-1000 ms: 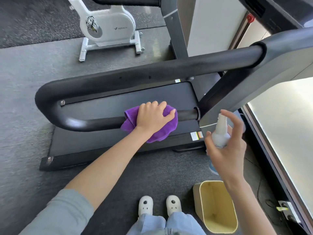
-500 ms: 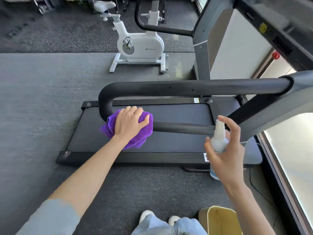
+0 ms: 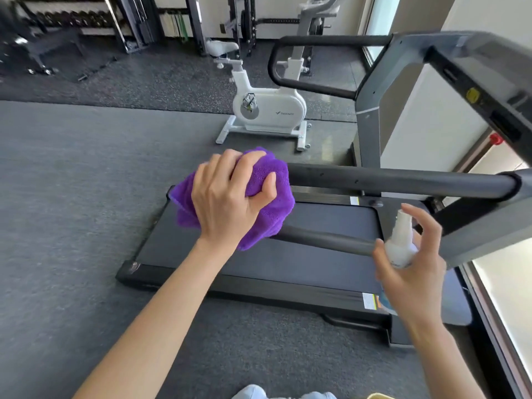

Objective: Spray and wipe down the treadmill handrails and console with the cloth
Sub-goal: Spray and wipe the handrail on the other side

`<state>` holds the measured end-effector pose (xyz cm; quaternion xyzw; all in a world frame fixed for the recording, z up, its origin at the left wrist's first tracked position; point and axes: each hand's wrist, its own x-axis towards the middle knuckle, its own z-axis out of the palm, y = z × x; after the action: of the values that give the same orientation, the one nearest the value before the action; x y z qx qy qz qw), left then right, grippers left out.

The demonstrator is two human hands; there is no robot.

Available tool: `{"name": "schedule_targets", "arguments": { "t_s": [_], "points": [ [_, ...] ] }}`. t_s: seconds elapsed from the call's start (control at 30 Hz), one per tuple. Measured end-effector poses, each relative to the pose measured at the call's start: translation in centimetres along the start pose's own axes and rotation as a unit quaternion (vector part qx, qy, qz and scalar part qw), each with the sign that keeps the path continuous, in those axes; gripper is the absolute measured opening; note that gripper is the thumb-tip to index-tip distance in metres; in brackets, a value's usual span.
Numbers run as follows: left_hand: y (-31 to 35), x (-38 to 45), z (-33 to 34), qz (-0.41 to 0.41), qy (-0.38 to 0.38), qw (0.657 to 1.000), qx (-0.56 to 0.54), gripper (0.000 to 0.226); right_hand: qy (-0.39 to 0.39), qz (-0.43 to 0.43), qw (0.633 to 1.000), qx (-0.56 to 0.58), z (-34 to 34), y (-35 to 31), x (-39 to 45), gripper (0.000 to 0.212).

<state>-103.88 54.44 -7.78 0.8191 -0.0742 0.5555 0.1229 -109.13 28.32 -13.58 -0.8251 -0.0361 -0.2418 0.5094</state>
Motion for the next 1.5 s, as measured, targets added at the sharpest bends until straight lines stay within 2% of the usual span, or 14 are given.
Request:
{"name": "schedule_targets", "arguments": {
  "t_s": [0.1,0.17,0.27,0.33,0.57,0.77,0.9,1.03,1.2,1.33,1.4,1.5],
  "points": [
    [-0.2,4.1,0.7,-0.018,0.016,1.0,0.004,0.039,0.003,-0.011,1.0,0.012,0.3,-0.5,0.2,0.067],
    [-0.2,5.2,2.2,-0.008,-0.051,0.999,0.009,0.037,0.005,-0.011,1.0,0.014,0.6,-0.6,0.2,0.068],
    [-0.2,4.0,4.9,0.006,-0.199,0.98,0.001,0.042,0.008,-0.01,1.0,0.014,0.9,-0.3,0.4,0.07],
    [-0.3,3.0,6.0,0.005,-0.246,0.969,0.003,0.044,0.006,-0.006,1.0,0.02,1.2,-0.3,0.5,0.07],
    [-0.2,1.5,6.4,-0.002,-0.209,0.977,0.034,0.038,0.005,-0.002,1.0,0.013,2.5,-0.2,1.5,0.066],
    [2.9,3.2,7.7,0.001,-0.295,0.952,0.078,0.044,0.014,-0.005,1.0,0.026,2.9,0.1,2.5,0.07],
    [8.9,4.3,10.2,0.024,-0.341,0.938,0.059,0.041,0.06,-0.007,0.998,0.037,1.7,0.8,3.3,0.066],
    [13.9,4.5,11.7,0.064,-0.354,0.933,0.024,0.04,0.075,0.015,0.997,0.03,0.3,1.1,3.6,0.067],
    [8.8,3.9,9.8,0.054,-0.304,0.951,-0.007,0.042,0.067,0.014,0.997,0.019,-0.6,1.2,3.9,0.064],
    [2.2,3.4,7.4,0.01,-0.3,0.952,0.057,0.054,0.064,0.012,0.997,0.038,-0.5,1.1,3.9,0.063],
    [1.9,3.7,7.5,-0.009,-0.305,0.949,0.081,0.052,0.07,0.012,0.996,0.046,-0.6,1.3,3.7,0.064],
    [5.9,4.5,9.4,-0.023,-0.333,0.936,0.111,0.044,0.089,0.014,0.995,0.044,-1.1,2.0,3.0,0.064]
  ]
}}
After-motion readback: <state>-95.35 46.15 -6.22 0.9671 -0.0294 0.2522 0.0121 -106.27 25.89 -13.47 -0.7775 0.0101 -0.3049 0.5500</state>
